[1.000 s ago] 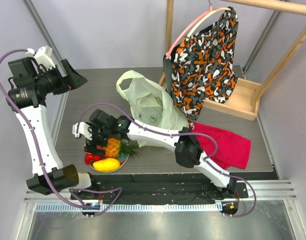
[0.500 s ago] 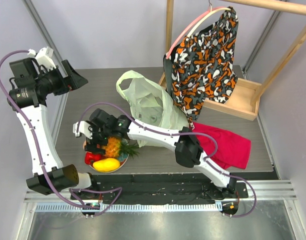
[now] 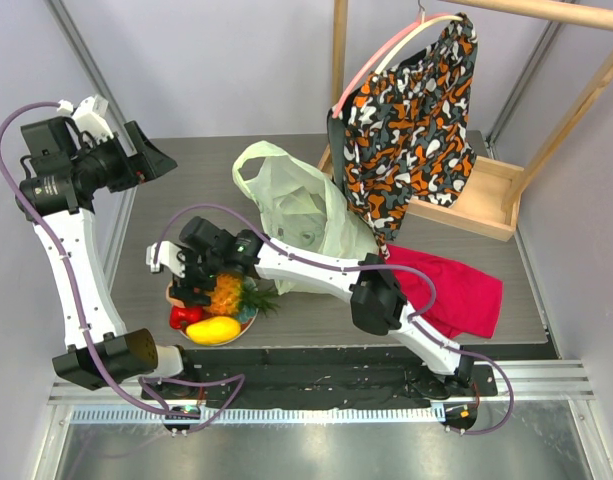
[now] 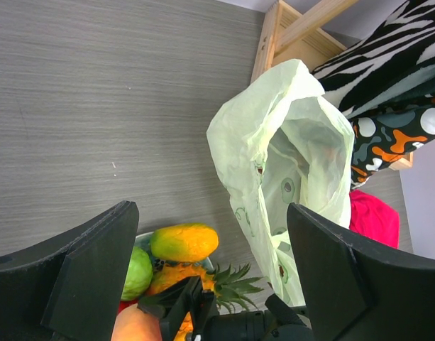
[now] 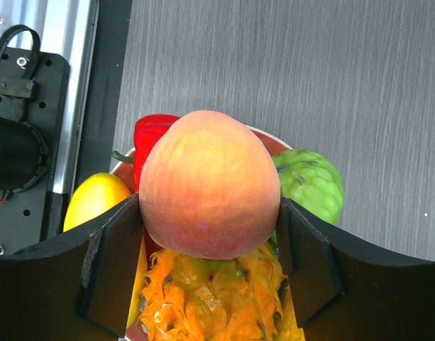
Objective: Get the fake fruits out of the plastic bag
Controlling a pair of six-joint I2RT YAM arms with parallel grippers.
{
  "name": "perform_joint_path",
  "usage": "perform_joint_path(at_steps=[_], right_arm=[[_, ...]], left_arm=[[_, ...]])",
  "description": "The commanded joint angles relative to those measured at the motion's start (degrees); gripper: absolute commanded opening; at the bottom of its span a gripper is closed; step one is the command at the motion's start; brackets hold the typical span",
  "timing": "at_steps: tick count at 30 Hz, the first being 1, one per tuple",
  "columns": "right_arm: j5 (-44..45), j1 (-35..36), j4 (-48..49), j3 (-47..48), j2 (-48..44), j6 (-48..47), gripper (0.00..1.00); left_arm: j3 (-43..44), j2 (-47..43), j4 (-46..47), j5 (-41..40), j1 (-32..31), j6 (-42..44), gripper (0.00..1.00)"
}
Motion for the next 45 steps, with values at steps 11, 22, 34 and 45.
perform_joint_path(at_steps=[11, 22, 34, 45], right_arm=[[-1.11, 1.17, 0.76, -4.85, -10.51, -0.42, 0.55], [-1.46, 2.13, -0.47, -8.54, -12.19, -1.47, 0.59], [-0.14, 2.66, -1.52, -10.22, -10.34, -2.70, 0.68], [2.50, 2.75, -0.82, -10.13, -9.99, -2.26, 1.00]], left_arm=[[-0.04, -0.68, 3.17, 1.50, 0.36, -1.06, 0.91], [-0.30, -0.68, 3.70, 1.86, 0.36, -1.33, 0.91], [-0.74, -0.68, 3.70, 1.77, 0.36, -0.98, 0.91], [0.05, 0.12, 3.70, 2.38, 0.27, -0.98, 0.91]])
